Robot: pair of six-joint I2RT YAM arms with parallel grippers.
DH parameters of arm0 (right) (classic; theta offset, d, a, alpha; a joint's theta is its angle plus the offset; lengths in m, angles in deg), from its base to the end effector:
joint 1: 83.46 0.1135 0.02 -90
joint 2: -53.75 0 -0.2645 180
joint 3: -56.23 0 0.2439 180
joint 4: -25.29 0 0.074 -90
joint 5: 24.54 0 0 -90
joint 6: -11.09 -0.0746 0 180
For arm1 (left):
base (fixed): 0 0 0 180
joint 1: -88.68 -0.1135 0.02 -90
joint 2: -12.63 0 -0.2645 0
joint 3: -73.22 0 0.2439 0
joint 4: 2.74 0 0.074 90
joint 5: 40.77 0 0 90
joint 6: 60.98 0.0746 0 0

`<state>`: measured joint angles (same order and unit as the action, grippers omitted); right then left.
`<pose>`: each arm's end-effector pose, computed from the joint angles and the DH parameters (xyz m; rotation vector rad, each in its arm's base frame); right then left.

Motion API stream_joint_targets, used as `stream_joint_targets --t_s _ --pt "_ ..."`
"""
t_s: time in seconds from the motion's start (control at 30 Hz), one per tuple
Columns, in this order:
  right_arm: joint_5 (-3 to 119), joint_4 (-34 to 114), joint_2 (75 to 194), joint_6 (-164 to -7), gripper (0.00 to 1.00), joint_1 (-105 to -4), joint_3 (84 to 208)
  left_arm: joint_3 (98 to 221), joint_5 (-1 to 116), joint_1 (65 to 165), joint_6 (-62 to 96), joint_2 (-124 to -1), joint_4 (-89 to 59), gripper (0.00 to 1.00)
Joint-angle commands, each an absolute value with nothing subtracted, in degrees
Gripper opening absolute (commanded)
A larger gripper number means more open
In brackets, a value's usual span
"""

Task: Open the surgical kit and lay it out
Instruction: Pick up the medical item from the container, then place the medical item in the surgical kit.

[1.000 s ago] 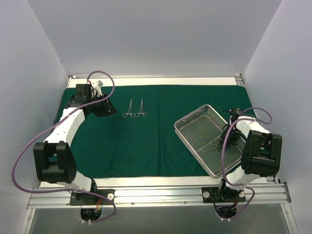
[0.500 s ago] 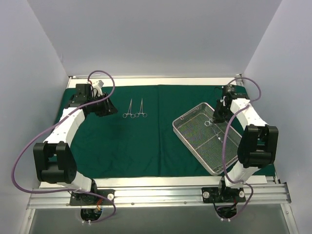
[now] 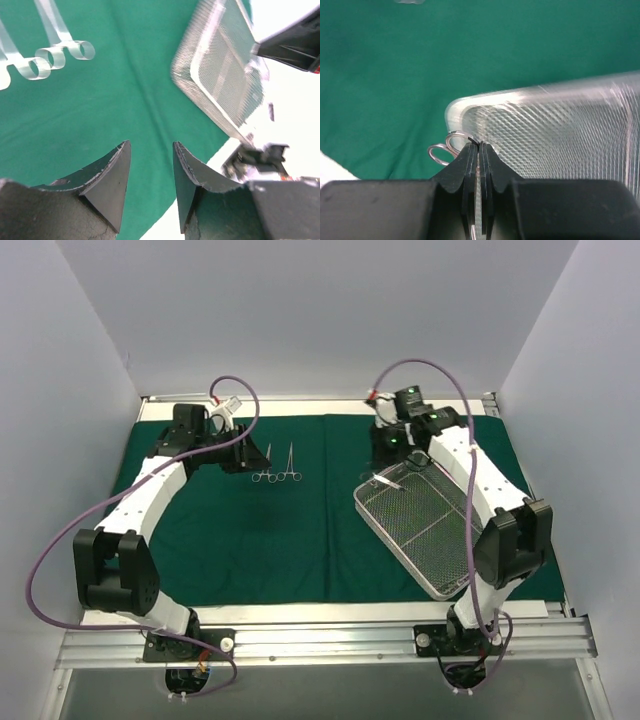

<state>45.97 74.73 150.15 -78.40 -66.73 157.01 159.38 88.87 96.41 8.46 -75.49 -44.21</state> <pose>0.3707 0.1374 0.2928 -0.5190 2.3064 0.5385 0.3410 -0.0943 0.2792 0.0980 2.3373 -1.0510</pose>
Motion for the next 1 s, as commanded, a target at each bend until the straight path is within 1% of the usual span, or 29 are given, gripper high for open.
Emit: stream_joint_targets --t_s 0.0,0.03,0.1,0.13,0.23,0.37,0.6,0.73,0.97 --pt "41.64 80.75 151.3 -66.71 0.0 -59.83 163.36 162.51 98.0 99.4 8.8 -76.14 -42.65 0.48" --pt "41.9 81.45 151.83 -65.91 0.0 -56.42 164.24 162.34 100.1 99.93 8.54 -76.23 -43.0 0.48" --pt "42.43 82.5 152.53 -63.54 0.0 -53.15 166.53 162.08 102.22 101.42 6.79 -76.58 -43.0 0.48" --pt "43.39 83.55 153.14 -62.84 0.0 -49.39 166.97 161.64 104.67 101.77 5.56 -76.67 -41.61 0.48" --pt "48.05 85.49 153.33 -59.85 0.0 -42.62 167.33 159.27 109.68 102.39 -0.59 -77.46 -37.3 0.48" --pt "51.04 86.29 151.4 -56.68 0.0 -36.81 166.27 157.95 113.21 103.71 -3.06 -79.47 -37.63 0.48" --pt "52.63 86.12 147.44 -58.34 0.0 -34.42 165.31 155.05 116.38 107.57 -5.17 -79.57 -38.43 0.48" --pt "52.54 87.78 147.52 -58.35 0.0 -33.98 165.39 152.15 117.35 109.6 -8.77 -77.9 -32.72 0.48" --pt "52.19 89.36 147.44 -58.0 0.0 -33.54 166.97 151.35 116.82 112.23 -9.48 -78.25 -31.58 0.47"
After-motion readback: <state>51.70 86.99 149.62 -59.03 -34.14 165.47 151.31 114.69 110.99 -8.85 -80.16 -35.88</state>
